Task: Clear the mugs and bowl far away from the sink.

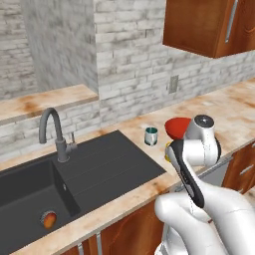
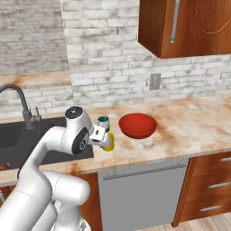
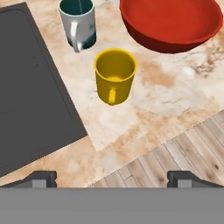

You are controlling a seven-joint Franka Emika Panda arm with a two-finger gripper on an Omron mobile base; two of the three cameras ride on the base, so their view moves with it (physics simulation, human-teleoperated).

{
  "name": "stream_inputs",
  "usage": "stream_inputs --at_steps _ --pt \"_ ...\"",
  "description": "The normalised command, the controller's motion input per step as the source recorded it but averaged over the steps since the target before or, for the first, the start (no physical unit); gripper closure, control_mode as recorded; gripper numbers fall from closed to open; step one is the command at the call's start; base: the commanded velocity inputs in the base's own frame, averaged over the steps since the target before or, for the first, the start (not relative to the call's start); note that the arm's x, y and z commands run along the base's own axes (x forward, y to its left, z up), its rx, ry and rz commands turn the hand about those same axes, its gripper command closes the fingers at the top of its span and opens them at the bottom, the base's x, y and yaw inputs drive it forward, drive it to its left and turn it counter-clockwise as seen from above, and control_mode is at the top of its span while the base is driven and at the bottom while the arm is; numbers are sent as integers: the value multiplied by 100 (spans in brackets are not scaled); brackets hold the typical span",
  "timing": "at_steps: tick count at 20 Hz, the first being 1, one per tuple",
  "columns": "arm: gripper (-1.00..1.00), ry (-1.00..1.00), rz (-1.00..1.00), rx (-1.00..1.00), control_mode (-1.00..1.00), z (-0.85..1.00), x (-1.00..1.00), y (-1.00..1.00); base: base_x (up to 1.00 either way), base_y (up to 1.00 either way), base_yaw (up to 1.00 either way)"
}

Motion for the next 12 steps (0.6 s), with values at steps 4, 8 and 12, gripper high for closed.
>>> stream_inputs --at_steps 4,8,12 --pt "-100 0 3 0 -100 -20 25 -13 0 0 0" --pt "-100 0 0 0 -100 -21 17 0 0 0 0" --pt "-100 0 0 0 -100 -19 22 0 0 0 0"
